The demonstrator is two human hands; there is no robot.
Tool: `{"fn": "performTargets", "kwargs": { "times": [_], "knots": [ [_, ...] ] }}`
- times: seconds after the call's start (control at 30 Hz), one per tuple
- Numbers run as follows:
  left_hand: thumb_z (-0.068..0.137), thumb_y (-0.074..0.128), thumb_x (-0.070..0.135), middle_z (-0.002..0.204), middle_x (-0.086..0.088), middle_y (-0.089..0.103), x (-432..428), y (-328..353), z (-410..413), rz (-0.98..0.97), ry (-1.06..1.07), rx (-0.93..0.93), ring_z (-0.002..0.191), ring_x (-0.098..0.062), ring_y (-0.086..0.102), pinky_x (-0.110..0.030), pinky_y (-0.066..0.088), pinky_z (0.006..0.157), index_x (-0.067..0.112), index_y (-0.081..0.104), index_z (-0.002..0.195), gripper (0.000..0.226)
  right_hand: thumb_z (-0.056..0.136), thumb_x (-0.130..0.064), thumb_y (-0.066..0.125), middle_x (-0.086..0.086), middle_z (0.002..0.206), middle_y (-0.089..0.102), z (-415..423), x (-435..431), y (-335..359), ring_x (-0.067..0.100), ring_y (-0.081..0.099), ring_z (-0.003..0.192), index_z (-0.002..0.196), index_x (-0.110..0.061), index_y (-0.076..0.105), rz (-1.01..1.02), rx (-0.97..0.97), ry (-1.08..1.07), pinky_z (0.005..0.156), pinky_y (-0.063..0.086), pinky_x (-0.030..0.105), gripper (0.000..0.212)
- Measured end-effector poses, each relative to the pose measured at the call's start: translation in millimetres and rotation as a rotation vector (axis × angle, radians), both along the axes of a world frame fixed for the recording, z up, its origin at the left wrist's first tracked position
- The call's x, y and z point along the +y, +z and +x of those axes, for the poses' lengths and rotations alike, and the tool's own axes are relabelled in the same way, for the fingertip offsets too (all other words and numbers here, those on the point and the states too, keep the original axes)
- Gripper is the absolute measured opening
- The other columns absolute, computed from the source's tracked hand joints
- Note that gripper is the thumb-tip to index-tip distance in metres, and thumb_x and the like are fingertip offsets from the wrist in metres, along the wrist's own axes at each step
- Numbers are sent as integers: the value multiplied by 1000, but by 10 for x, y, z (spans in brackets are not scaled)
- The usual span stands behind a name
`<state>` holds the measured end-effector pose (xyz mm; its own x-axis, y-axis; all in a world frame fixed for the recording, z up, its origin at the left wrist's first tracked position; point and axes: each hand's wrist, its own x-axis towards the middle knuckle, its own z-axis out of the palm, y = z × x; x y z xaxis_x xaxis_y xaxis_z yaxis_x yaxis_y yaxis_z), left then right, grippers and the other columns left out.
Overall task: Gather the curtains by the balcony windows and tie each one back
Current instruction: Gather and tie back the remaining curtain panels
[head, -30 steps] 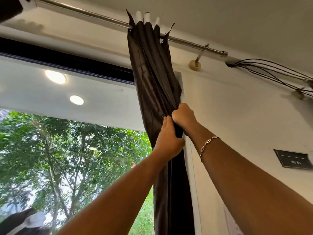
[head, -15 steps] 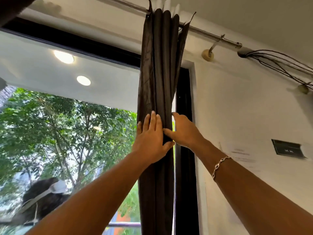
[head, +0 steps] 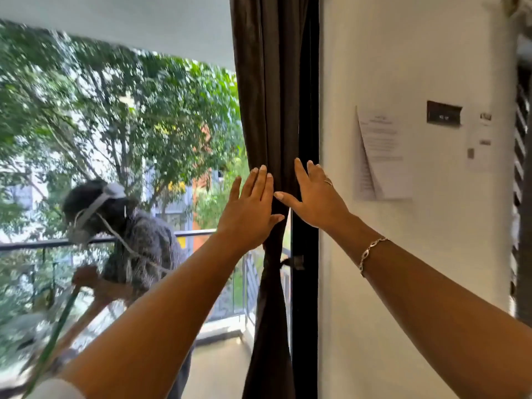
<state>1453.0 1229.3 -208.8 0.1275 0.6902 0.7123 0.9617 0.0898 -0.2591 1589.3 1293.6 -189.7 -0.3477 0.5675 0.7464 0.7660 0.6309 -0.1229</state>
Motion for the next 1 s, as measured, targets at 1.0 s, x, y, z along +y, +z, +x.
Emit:
{"fn": "performTargets", "kwargs": {
  "times": [1.0],
  "knots": [
    [95, 32, 50, 156, -15, -10, -1651, -4081, 192, -701, 298, -492, 144, -28, -10, -39, -2, 117, 5, -7, 146, 78, 93, -53, 36, 19, 156, 3, 246, -1315, -4288, 33, 1, 145, 149, -13, -2, -643, -530, 101, 118, 5, 40, 78]
  ]
}}
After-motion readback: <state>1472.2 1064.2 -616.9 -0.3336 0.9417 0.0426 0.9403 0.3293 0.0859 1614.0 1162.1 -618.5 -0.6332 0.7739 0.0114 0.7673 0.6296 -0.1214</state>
